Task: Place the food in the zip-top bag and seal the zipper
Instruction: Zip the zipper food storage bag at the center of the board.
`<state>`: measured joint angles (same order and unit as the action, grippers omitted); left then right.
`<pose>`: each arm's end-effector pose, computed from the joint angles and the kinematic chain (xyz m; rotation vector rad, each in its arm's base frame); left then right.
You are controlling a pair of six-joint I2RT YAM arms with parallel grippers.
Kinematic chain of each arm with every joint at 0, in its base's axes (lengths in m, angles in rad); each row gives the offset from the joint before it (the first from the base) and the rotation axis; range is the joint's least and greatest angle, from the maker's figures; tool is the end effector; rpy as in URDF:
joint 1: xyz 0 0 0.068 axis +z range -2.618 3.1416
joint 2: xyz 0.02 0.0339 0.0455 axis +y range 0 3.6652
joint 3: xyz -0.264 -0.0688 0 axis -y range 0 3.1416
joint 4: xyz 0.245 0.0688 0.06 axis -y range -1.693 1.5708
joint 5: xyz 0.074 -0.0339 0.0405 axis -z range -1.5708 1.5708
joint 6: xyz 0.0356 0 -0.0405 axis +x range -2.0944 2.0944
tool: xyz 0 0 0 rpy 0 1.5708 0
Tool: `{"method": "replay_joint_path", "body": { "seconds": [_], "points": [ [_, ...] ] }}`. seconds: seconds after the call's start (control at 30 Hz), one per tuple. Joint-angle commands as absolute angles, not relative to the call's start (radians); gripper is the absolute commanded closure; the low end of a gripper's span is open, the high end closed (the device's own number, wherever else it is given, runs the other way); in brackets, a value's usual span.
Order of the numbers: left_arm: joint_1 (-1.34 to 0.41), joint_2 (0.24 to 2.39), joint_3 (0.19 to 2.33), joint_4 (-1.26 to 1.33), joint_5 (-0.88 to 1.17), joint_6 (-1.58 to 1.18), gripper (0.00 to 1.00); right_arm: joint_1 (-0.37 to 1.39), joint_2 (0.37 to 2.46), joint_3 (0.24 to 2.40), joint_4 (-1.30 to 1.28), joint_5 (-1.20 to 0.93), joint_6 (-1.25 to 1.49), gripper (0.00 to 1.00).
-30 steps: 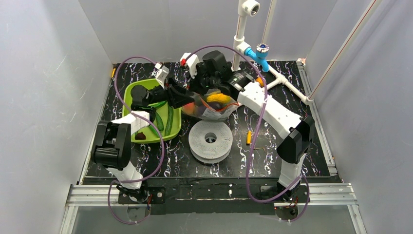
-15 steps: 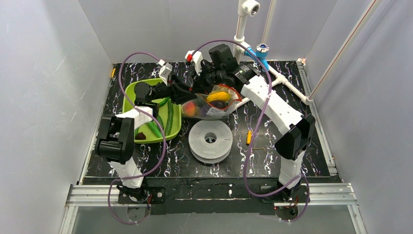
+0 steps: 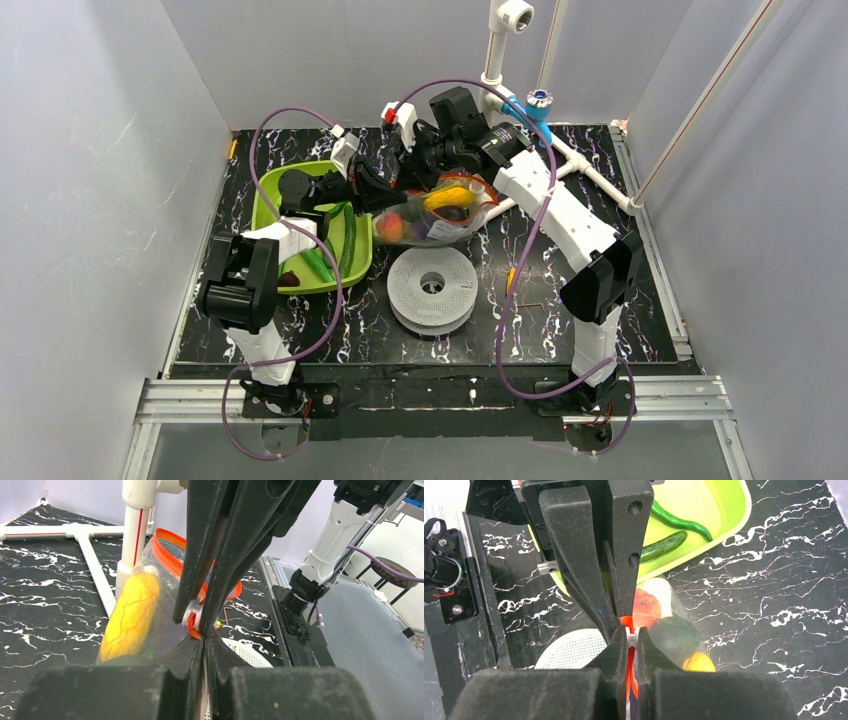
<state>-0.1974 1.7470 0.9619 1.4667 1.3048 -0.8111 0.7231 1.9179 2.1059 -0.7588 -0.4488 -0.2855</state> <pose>0.3332 -0.1017 0.2952 1.0130 1.1873 -1.3899 0.3111 0.2951 0.4092 -1.2739 1.7533 0.7342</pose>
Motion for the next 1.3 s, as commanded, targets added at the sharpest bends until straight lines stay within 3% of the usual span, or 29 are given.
{"method": "replay_joint_path", "body": {
  "seconds": [0.0,0.13,0.2,0.3,0.5,0.73,0.83,0.93,1.07,1.27],
  "points": [
    [-0.202,1.748,0.959,1.521,1.316,-0.785,1.00,0.738,1.902,2.168,-0.715,-0.505,-0.266,0.99],
    [-0.199,1.745,0.956,1.519,1.314,-0.792,0.98,0.738,1.902,2.169,-0.715,-0.511,-0.260,0.99],
    [-0.199,1.750,0.960,1.527,1.305,-0.809,0.79,0.738,1.903,2.170,-0.713,-0.523,-0.250,0.99],
    [-0.199,1.757,0.961,1.538,1.290,-0.821,0.70,0.740,1.910,2.172,-0.711,-0.535,-0.240,0.99],
    [-0.201,1.760,0.961,1.539,1.301,-0.819,0.72,0.746,1.913,2.176,-0.712,-0.525,-0.238,0.99],
    [-0.201,1.757,0.935,1.532,1.317,-0.802,0.68,0.744,1.881,2.140,-0.679,-0.516,-0.223,0.99],
    [-0.200,1.756,0.934,1.537,1.324,-0.798,0.69,0.744,1.879,2.135,-0.683,-0.524,-0.225,0.99],
    [-0.199,1.754,0.932,1.542,1.321,-0.795,0.78,0.744,1.882,2.137,-0.692,-0.529,-0.227,0.99],
    [-0.196,1.749,0.931,1.536,1.305,-0.788,1.00,0.745,1.883,2.138,-0.696,-0.532,-0.228,0.99],
    [-0.177,1.746,0.919,1.544,1.282,-0.794,1.00,0.749,1.843,2.056,-0.670,-0.372,-0.293,0.99]
  ]
}}
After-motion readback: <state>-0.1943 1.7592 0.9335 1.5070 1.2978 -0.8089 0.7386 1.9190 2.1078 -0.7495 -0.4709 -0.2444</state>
